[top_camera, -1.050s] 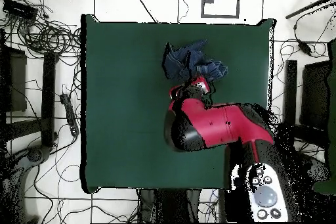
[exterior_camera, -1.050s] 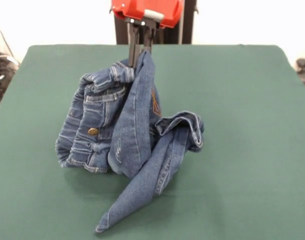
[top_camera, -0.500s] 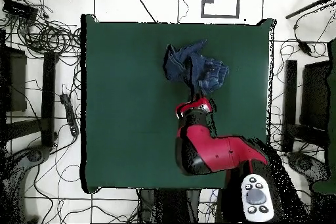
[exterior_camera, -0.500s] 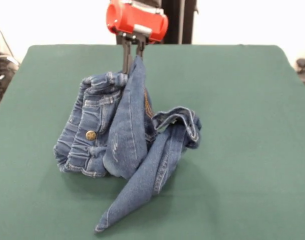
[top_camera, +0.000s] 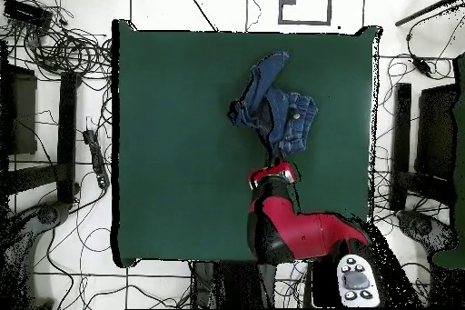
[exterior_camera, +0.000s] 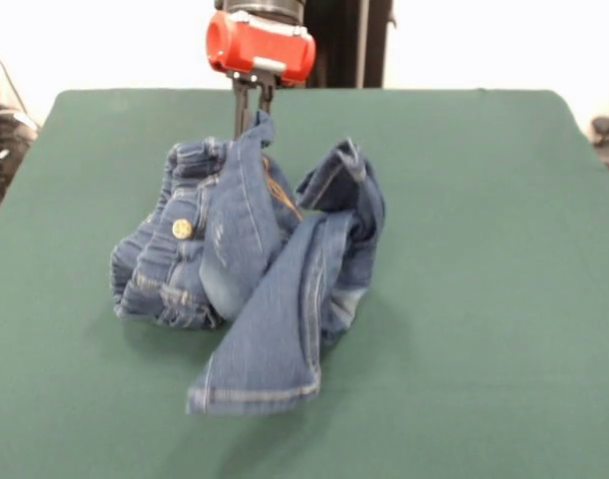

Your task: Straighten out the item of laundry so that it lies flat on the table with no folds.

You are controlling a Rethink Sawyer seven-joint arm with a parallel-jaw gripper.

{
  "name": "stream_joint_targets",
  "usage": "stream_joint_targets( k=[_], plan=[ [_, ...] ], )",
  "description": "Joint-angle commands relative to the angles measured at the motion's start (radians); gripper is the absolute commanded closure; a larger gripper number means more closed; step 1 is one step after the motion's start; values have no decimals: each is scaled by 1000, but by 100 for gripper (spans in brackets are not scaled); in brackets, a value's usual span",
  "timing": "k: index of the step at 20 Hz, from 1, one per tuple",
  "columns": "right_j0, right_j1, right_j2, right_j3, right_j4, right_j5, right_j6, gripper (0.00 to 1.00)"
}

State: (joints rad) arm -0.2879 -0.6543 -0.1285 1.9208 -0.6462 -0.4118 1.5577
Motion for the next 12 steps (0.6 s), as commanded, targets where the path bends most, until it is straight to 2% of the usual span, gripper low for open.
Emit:
stream_joint_targets(
  k=[1, 7, 12],
  plan=[
    [4, -102, 70, 171, 30, 184, 192, 100],
    [7, -109, 78, 180, 37, 187, 192, 100],
    [-28, -166, 98, 232, 15, 206, 193, 100]
  ],
)
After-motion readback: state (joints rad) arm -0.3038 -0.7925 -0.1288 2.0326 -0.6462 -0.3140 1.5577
